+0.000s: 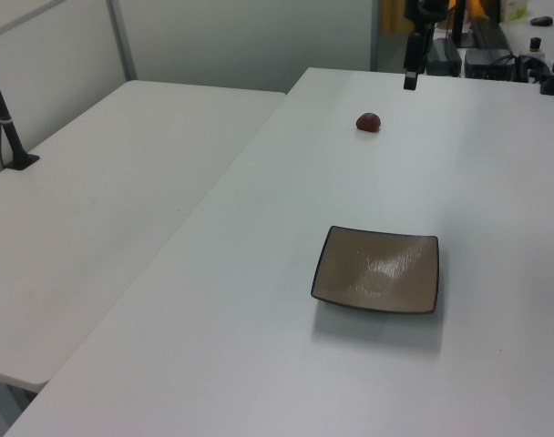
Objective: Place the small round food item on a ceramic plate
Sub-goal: 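Move the open gripper toward the small dark-red food item, then lower the gripper over the dark-red item and close on it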
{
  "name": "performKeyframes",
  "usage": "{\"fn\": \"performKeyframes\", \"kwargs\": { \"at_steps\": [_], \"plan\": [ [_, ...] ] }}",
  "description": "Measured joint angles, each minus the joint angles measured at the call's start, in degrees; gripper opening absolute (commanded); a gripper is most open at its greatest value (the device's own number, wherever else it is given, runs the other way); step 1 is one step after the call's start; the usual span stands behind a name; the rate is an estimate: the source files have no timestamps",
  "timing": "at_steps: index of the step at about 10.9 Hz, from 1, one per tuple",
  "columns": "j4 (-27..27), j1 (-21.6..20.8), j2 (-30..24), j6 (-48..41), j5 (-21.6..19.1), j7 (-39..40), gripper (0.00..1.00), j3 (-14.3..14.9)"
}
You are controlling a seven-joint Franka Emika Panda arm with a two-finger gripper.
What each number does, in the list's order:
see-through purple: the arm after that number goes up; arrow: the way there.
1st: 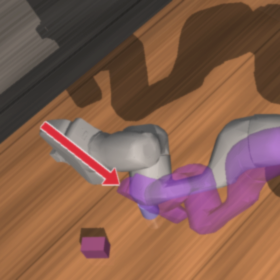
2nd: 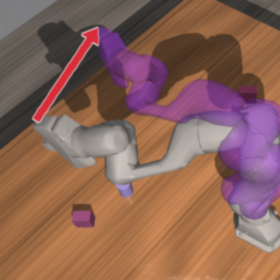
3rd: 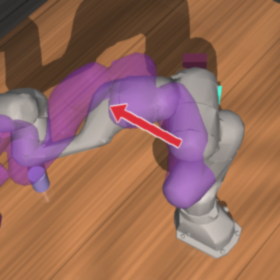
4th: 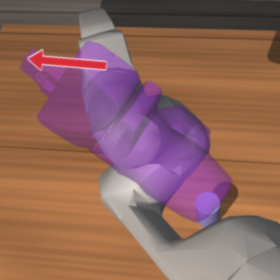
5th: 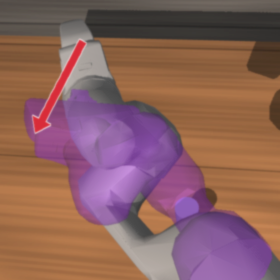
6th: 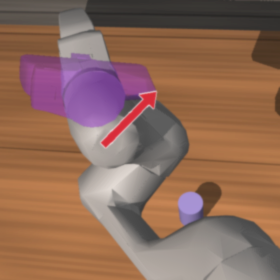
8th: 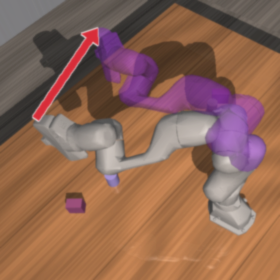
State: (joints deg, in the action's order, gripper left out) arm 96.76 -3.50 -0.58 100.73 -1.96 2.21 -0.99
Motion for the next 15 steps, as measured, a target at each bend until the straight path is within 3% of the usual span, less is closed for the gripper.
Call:
{"fn": "performKeyframes", "kwargs": {
  "at_steps": [3, 8, 10, 15],
  "plan": [
    [-0.1, 2.0, 0.0, 0.4, 0.0, 0.6, 1.00, 1.4],
    [-0.7, 7.5, 4.9, 10.9, 0.0, -0.7, 1.00, 3.6],
    [-5.0, 8.8, 8.7, 12.3, 0.0, -1.4, 1.00, 6.1],
    [-20.7, 13.1, 23.4, 12.6, 0.0, -3.9, 1.00, 6.7]
  ]
}}
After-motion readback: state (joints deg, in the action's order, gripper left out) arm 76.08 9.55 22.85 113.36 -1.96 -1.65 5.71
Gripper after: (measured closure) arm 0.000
